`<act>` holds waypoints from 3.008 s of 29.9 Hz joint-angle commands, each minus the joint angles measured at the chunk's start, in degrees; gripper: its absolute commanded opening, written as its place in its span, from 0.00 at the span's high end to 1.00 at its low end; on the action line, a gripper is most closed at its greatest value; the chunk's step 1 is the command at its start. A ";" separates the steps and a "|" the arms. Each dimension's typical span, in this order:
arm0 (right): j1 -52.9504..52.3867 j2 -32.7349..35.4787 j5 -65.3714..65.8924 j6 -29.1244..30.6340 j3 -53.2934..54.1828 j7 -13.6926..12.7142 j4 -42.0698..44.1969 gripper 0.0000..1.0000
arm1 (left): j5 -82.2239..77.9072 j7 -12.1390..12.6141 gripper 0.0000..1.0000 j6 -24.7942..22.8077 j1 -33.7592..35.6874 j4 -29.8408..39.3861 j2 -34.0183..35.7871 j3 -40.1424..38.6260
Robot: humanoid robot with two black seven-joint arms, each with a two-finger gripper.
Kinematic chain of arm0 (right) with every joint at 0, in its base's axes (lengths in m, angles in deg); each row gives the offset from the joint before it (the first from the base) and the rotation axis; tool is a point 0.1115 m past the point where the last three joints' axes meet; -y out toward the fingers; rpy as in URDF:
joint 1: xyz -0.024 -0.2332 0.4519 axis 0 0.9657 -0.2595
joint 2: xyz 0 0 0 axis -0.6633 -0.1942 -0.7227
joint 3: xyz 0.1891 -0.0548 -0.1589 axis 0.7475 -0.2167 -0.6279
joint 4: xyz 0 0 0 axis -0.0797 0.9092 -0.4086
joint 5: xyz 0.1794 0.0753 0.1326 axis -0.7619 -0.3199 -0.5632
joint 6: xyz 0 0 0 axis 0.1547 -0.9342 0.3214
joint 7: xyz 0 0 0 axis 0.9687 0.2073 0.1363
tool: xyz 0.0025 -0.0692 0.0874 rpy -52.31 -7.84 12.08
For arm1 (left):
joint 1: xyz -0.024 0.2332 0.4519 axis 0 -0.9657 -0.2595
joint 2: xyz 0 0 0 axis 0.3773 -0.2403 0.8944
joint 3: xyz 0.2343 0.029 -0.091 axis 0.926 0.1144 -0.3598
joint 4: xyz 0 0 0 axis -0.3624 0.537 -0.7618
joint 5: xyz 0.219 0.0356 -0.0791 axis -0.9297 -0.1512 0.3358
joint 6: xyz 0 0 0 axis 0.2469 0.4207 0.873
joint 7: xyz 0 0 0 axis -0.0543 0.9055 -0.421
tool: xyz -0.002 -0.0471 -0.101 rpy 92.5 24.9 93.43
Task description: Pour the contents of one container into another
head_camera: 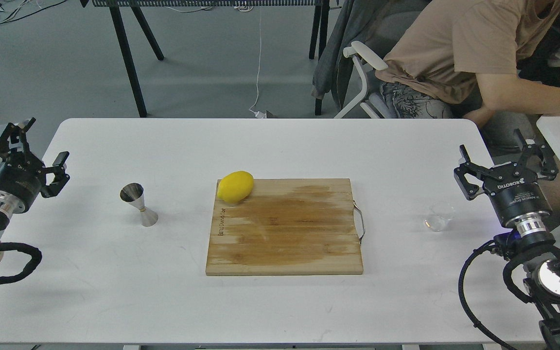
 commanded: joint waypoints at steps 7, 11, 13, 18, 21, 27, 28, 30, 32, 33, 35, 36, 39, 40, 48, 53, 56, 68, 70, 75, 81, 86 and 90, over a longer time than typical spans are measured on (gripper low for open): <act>-0.01 0.19 -0.09 0.00 0.34 0.02 -0.29 0.01 | 0.88 0.00 0.00 0.00 0.80 -1.06 1.90 -0.05; -0.09 0.19 -0.17 0.00 0.43 0.02 -0.37 0.01 | 1.24 0.00 0.00 0.00 0.54 -2.55 2.35 -0.14; -0.09 0.19 -0.17 0.00 0.78 0.02 -0.46 0.01 | 0.80 0.00 0.00 0.00 0.72 -2.56 3.31 -0.14; -0.01 0.80 -0.17 0.00 1.30 0.02 -0.46 0.01 | -1.04 0.00 0.00 0.00 1.86 -2.29 8.06 -0.05; -0.01 0.98 -0.17 0.00 1.30 0.02 -0.46 0.01 | -7.00 0.00 0.00 0.00 5.28 -2.21 8.94 0.03; -0.01 0.98 -0.17 0.00 1.22 0.02 -0.46 0.01 | -32.29 0.00 0.01 0.00 10.20 3.48 9.29 0.39; -0.01 0.98 -0.17 0.00 1.22 0.11 -0.46 0.01 | -36.34 0.00 0.01 0.00 10.30 6.73 9.55 0.12; -0.01 1.07 -0.17 0.00 1.30 0.11 -0.46 0.01 | -40.15 0.00 0.01 0.00 9.77 13.66 10.86 0.30; -0.01 1.07 -0.17 0.00 1.31 0.11 -0.46 0.01 | -41.04 0.00 0.01 0.00 9.07 20.61 13.23 0.65; 0.08 1.07 -0.17 0.00 1.31 0.02 -0.38 0.01 | -41.65 0.00 0.01 0.83 8.28 23.87 14.29 0.65; 0.08 1.16 -0.17 0.00 1.31 0.02 -0.38 0.01 | -44.98 0.00 0.01 9.41 5.65 30.55 16.40 0.65; 0.17 1.16 -0.17 0.00 1.31 0.11 -0.38 0.01 | -47.69 0.00 0.01 14.50 4.33 33.36 17.28 0.65; 0.17 1.16 -0.17 0.00 1.31 0.11 -0.20 0.01 | -57.27 0.00 0.01 29.54 -0.15 39.44 18.69 0.65; 0.17 1.16 -0.17 0.00 1.31 0.11 -0.20 0.01 | -60.08 0.00 0.01 33.84 -1.90 40.41 18.87 0.56; 0.43 1.16 -0.09 0.00 1.31 0.11 0.06 0.01 | -72.76 0.00 0.01 56.00 -12.19 41.56 18.96 0.56; 0.52 1.16 -0.09 0.00 1.31 0.11 0.15 0.01 | -78.48 0.00 0.01 56.00 -18.26 41.65 18.35 0.56; 0.52 1.16 -0.09 0.00 1.31 0.02 0.15 0.01 | -80.58 0.00 0.01 56.00 -21.33 41.48 17.03 0.56; 0.79 1.24 -0.09 0.00 1.31 0.11 0.07 0.01 | -89.81 0.00 0.01 56.00 -24.42 34.11 5.35 0.21; 0.79 1.33 -0.09 0.00 1.31 0.11 0.06 0.01 | -90.17 0.00 0.01 56.00 -24.33 32.00 3.94 0.21; 0.79 1.77 -0.17 0.00 1.39 0.11 -0.02 0.01 | -90.17 0.00 0.01 56.00 -23.37 28.22 1.65 0.47; 0.79 2.03 -0.17 0.00 1.39 0.11 -0.02 0.01 | -90.08 0.00 0.01 56.00 -20.20 23.73 -1.60 0.65; 0.79 2.12 -0.17 0.00 1.48 0.11 -0.11 0.01 | -90.17 0.00 0.01 56.00 -18.01 21.01 -3.62 0.74; 0.79 2.21 -0.17 0.00 1.83 0.11 -0.11 0.01 | -90.08 0.00 0.01 56.00 -15.99 18.10 -5.30 1.52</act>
